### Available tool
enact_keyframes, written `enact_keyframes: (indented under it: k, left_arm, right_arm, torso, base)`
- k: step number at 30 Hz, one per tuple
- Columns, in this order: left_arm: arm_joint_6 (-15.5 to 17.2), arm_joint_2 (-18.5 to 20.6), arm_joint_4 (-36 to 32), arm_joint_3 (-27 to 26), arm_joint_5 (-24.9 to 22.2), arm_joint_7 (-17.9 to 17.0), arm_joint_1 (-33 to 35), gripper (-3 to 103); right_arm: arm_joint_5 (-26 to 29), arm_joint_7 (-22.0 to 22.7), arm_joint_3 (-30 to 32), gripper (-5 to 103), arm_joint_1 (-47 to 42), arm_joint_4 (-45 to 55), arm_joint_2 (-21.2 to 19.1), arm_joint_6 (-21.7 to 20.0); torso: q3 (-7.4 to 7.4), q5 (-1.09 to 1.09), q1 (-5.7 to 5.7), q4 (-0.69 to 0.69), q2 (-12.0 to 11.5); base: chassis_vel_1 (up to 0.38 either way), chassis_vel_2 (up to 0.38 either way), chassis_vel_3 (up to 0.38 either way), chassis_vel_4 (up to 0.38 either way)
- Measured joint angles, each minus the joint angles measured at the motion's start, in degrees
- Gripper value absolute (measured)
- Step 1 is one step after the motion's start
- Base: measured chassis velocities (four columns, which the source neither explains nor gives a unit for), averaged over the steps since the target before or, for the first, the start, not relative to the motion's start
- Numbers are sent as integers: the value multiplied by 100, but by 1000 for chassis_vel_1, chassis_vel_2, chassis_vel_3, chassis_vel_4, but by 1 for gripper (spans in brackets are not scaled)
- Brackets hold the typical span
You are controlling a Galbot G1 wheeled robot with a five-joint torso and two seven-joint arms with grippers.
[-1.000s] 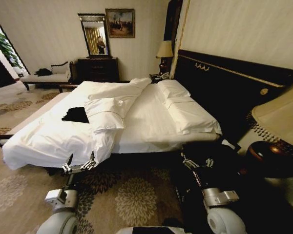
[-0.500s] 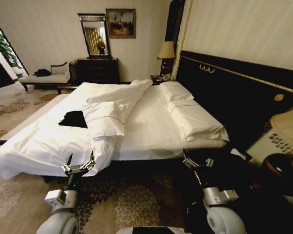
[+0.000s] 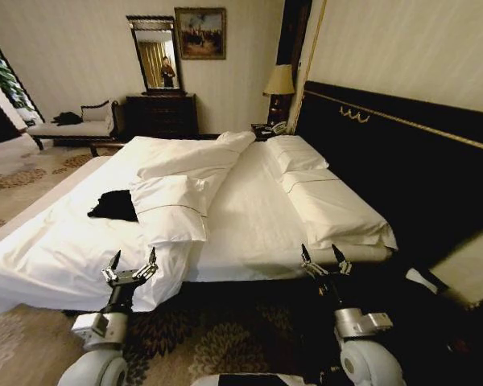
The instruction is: Fold the clothes on the bed.
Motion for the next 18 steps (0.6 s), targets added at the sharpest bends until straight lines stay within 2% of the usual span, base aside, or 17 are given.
enact_keyframes:
  k: [7,18]
  left_arm:
    - [-130,10,-10,39,-19,117,5,100]
    - [-164,37,-7,7,29,128,10,100]
  right_arm:
    - [-1,-3,1,100,2,-8,2,4]
    - [-4,-12,-5,100,12,-21,5,8]
  torso:
    - [0,0,0,0,0]
    - [0,0,0,0,0]
  base:
    - [-120,121,115,-122]
    - [-144,143,147,-142]
